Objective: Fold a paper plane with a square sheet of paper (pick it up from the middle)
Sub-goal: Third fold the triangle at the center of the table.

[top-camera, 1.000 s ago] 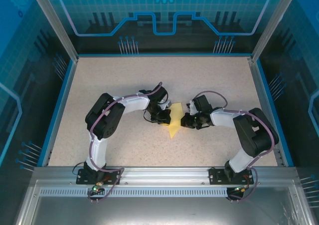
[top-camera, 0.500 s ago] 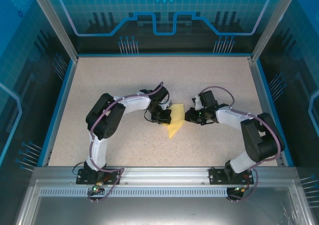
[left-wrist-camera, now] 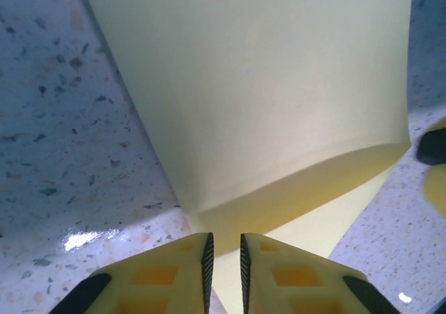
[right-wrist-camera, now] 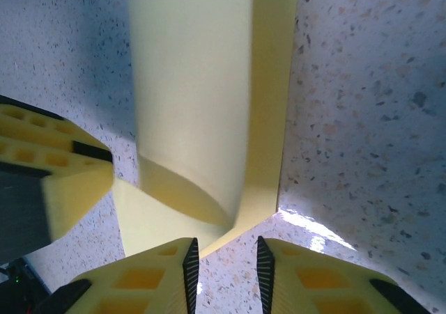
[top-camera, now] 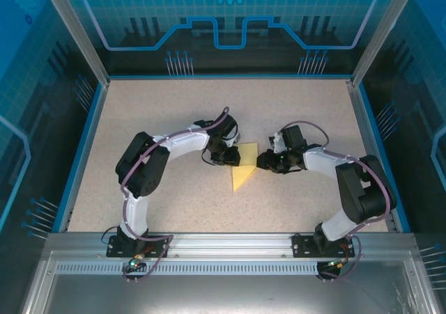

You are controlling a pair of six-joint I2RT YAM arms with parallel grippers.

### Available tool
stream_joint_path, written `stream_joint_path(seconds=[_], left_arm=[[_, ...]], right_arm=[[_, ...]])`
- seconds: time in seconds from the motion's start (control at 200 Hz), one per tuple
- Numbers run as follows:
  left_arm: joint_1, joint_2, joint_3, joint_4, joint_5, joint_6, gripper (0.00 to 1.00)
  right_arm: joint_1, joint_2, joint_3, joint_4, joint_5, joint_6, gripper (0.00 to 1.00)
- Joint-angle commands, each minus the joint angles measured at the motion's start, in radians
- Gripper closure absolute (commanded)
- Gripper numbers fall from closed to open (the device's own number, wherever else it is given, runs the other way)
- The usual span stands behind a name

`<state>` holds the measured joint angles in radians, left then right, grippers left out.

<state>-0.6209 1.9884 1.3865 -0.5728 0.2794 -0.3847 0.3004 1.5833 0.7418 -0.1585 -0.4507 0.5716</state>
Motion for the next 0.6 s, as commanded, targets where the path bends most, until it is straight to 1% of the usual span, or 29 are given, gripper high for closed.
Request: stream_joint_path(seconds=[0.0, 0.145, 0.37, 0.43, 0.52, 0.595], left_arm=[[-0.025, -0.062, 0.028, -0.054, -0.042, 0.024, 0.76], [-0.061, -0.145, -0.016, -0.062, -0.121, 0.020, 0.65], [-0.131, -0.262, -0.095, -0.080, -0.293, 0.007, 0.55], [-0.152, -0.283, -0.114, -0.072, -0.309, 0.004, 0.54], [-0.190, -0.292, -0.142, -0.033, -0.293, -0.012, 0.53], [-0.230, -0.279, -0.149, -0.008, -0.310, -0.011, 0.53]], right_arm=[[-0.014, 0.023, 0.006, 0.020, -0.051, -0.003, 0.67], [-0.025, 0.035, -0.004, 0.065, -0.103, 0.015, 0.67], [-0.027, 0.072, -0.010, 0.132, -0.170, 0.048, 0.66], [-0.028, 0.078, -0.012, 0.145, -0.179, 0.055, 0.67], [-0.027, 0.087, -0.011, 0.154, -0.187, 0.062, 0.68], [-0.027, 0.091, -0.011, 0.158, -0.188, 0.065, 0.72]])
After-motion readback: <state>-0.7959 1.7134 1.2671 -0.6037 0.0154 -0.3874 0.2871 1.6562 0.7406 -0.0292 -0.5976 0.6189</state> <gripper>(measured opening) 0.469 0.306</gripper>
